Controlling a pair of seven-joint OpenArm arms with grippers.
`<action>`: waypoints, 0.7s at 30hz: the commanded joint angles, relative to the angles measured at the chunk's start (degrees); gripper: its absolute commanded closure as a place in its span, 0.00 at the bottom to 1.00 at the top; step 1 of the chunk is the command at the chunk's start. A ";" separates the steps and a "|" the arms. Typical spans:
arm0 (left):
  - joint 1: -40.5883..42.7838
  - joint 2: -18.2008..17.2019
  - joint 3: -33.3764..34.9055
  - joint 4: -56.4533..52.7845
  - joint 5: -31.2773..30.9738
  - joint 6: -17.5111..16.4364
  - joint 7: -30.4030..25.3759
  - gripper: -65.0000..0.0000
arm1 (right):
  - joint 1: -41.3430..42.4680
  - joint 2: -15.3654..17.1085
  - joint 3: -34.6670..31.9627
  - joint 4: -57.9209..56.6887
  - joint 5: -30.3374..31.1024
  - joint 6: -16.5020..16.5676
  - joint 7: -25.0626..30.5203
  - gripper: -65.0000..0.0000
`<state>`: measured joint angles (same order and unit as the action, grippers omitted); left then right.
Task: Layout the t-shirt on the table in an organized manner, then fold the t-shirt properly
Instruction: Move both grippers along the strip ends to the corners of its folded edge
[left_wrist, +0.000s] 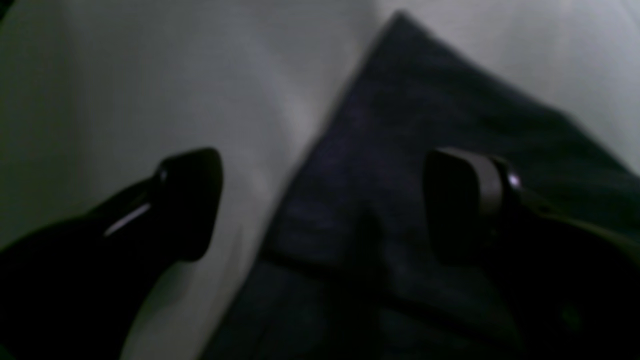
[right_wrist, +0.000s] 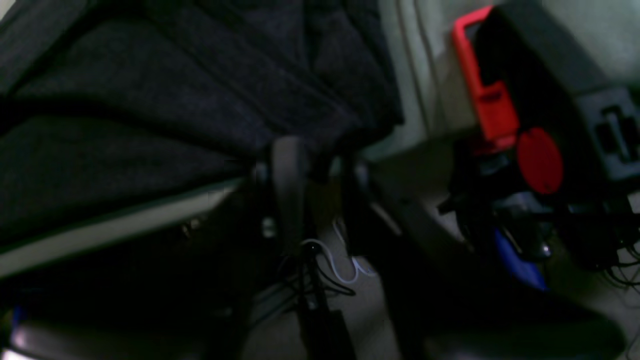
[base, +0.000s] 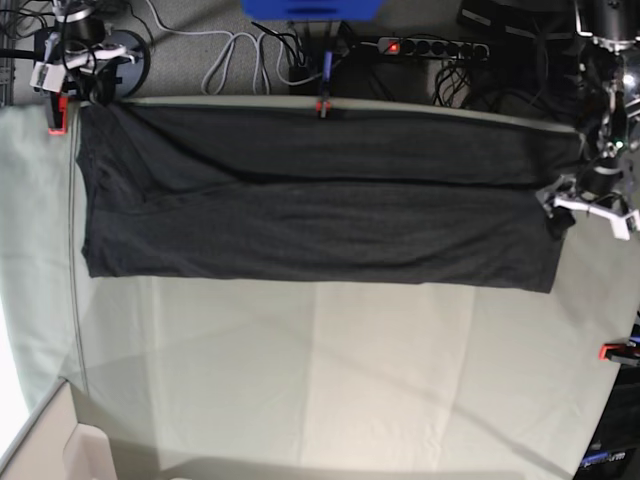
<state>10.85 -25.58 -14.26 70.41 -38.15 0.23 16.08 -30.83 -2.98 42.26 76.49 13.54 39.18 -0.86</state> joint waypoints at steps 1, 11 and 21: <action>-0.70 -0.92 -0.38 0.93 -0.13 -0.27 -1.35 0.05 | -0.51 0.57 0.42 0.74 0.75 0.82 1.17 0.69; 5.54 -0.48 -5.65 4.18 -0.13 -0.27 -1.26 0.05 | -1.13 0.30 1.83 1.09 1.10 0.82 1.52 0.51; 9.85 1.28 -5.47 6.82 -0.13 -4.84 -1.26 0.05 | 1.16 0.30 1.83 1.09 0.83 0.82 1.52 0.50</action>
<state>21.26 -22.98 -19.31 76.18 -37.95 -4.19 16.56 -29.02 -3.03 43.81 76.66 13.56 39.18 -0.80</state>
